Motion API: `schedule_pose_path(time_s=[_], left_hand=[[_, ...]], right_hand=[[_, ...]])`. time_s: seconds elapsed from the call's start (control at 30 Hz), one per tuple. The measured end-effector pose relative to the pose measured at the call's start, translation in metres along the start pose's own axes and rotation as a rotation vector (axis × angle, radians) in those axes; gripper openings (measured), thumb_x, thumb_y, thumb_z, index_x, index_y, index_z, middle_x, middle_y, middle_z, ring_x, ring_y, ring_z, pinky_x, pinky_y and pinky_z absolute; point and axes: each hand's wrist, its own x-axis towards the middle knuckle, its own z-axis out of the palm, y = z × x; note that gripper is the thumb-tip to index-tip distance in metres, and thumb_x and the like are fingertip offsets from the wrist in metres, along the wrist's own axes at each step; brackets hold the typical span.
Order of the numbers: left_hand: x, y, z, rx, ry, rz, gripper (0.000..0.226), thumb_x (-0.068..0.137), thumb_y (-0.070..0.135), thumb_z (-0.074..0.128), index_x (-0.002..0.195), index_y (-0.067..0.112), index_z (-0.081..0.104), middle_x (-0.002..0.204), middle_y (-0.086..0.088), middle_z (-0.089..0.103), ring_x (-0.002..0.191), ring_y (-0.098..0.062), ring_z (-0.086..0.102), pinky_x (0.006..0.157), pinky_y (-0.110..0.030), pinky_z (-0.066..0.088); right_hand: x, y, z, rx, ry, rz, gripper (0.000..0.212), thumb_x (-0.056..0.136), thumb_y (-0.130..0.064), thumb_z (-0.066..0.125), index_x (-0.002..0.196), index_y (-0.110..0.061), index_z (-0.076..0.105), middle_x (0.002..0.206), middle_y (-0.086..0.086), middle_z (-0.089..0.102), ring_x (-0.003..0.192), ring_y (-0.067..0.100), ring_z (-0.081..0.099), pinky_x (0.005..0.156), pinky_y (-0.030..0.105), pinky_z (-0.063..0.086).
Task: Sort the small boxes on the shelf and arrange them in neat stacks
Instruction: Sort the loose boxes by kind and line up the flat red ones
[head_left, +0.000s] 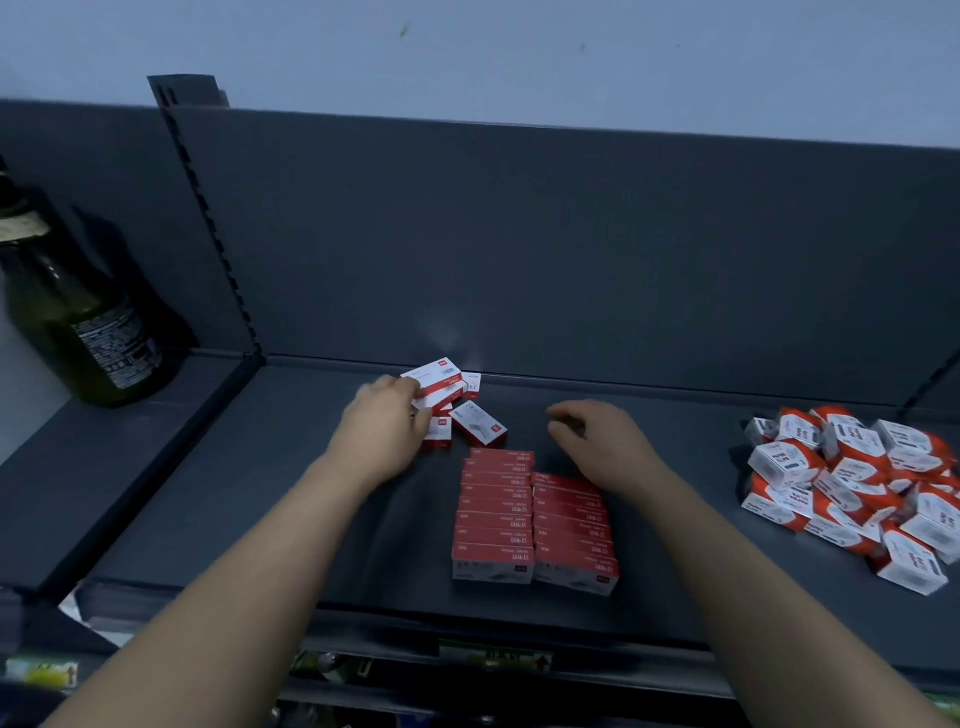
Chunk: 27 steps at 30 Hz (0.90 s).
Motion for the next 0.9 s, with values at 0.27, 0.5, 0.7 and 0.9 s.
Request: schedule_pose_path(time_s=[0.27, 0.5, 0.7, 0.9], left_hand=[[0.042, -0.017, -0.006, 0.247, -0.096, -0.016, 0.043, 0.094, 0.042, 0.049, 0.126, 0.013, 0.052, 0.12, -0.01, 0.054, 0.111, -0.027, 0.048, 0.09, -0.037, 0.043], [0.065, -0.018, 0.008, 0.213, -0.218, -0.03, 0.04, 0.095, 0.039, 0.049, 0.123, 0.011, 0.051, 0.119, -0.009, 0.054, 0.111, -0.026, 0.046, 0.086, -0.035, 0.041], [0.064, -0.022, 0.009, -0.042, -0.149, -0.076, 0.029, 0.088, 0.03, 0.061, 0.108, 0.013, 0.052, 0.104, -0.005, 0.056, 0.096, -0.022, 0.055, 0.075, -0.032, 0.047], [0.047, -0.008, -0.01, -0.534, 0.024, -0.076, 0.028, 0.075, 0.01, 0.072, 0.095, 0.024, 0.057, 0.093, 0.0, 0.064, 0.078, -0.014, 0.063, 0.069, -0.029, 0.055]], right_hand=[[0.05, -0.04, 0.024, -0.121, -0.183, 0.045, 0.03, 0.088, -0.038, 0.06, 0.101, -0.011, 0.067, 0.099, 0.002, 0.066, 0.09, 0.019, 0.061, 0.083, 0.041, 0.052], [0.07, -0.047, 0.039, -0.14, -0.325, 0.114, 0.032, 0.073, -0.05, 0.072, 0.082, -0.02, 0.068, 0.08, -0.004, 0.065, 0.072, 0.012, 0.061, 0.059, 0.03, 0.048], [0.073, -0.046, 0.036, -0.178, -0.261, 0.103, 0.033, 0.071, -0.037, 0.073, 0.096, -0.018, 0.064, 0.095, -0.003, 0.065, 0.082, 0.014, 0.061, 0.073, 0.035, 0.054], [0.063, -0.024, 0.019, 0.1, -0.134, 0.142, 0.036, 0.074, -0.016, 0.076, 0.105, -0.02, 0.058, 0.103, -0.003, 0.059, 0.086, 0.012, 0.059, 0.07, 0.026, 0.051]])
